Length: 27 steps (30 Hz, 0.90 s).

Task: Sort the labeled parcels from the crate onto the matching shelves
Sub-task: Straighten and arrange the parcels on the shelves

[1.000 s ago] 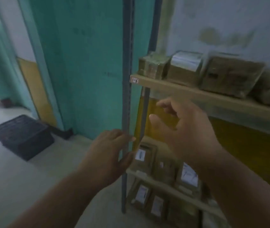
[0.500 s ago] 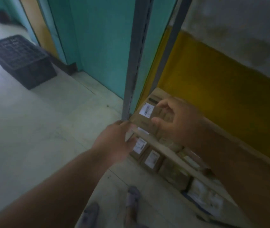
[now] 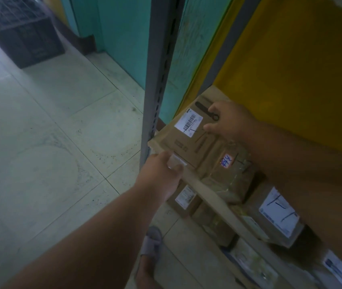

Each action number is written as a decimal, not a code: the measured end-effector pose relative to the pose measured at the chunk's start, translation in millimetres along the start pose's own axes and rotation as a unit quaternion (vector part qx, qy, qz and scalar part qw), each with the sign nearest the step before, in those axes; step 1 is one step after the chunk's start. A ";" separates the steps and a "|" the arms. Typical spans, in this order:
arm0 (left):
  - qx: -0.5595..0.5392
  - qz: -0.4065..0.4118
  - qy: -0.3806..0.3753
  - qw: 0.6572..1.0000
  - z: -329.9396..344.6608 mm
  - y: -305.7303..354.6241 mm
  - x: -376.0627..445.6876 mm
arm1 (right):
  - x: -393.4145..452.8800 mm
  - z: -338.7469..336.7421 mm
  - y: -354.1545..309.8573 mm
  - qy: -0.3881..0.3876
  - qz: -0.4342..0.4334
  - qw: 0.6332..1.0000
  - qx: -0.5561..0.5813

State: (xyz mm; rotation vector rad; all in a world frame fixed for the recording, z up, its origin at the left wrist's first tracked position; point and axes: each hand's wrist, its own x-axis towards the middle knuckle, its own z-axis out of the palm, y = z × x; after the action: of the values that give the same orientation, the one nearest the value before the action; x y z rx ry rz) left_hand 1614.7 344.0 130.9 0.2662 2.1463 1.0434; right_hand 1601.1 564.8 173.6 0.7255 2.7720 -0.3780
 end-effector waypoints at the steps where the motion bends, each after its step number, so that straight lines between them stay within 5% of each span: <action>1: 0.001 -0.001 0.006 1.000 0.3 0.1 3.7 | 5.0 0.6 2.4 -0.009 0.002 1.000 -0.007; 7: 0.038 0.016 0.022 0.999 -4.9 -1.0 17.0 | 9.6 9.9 4.8 -0.045 0.007 0.998 -0.036; 16: 0.064 0.028 0.066 0.995 -5.7 -4.7 17.1 | 14.0 15.9 16.7 0.003 -0.006 0.999 -0.049; 27: 0.090 0.043 0.014 0.995 -9.9 -7.0 17.5 | 8.2 18.1 15.4 -0.001 0.011 0.999 -0.041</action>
State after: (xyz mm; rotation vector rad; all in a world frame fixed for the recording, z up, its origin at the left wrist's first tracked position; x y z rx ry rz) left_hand 1596.2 341.6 120.7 0.4343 2.2742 0.9052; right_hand 1605.1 575.8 151.3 0.7348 2.7579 -0.2586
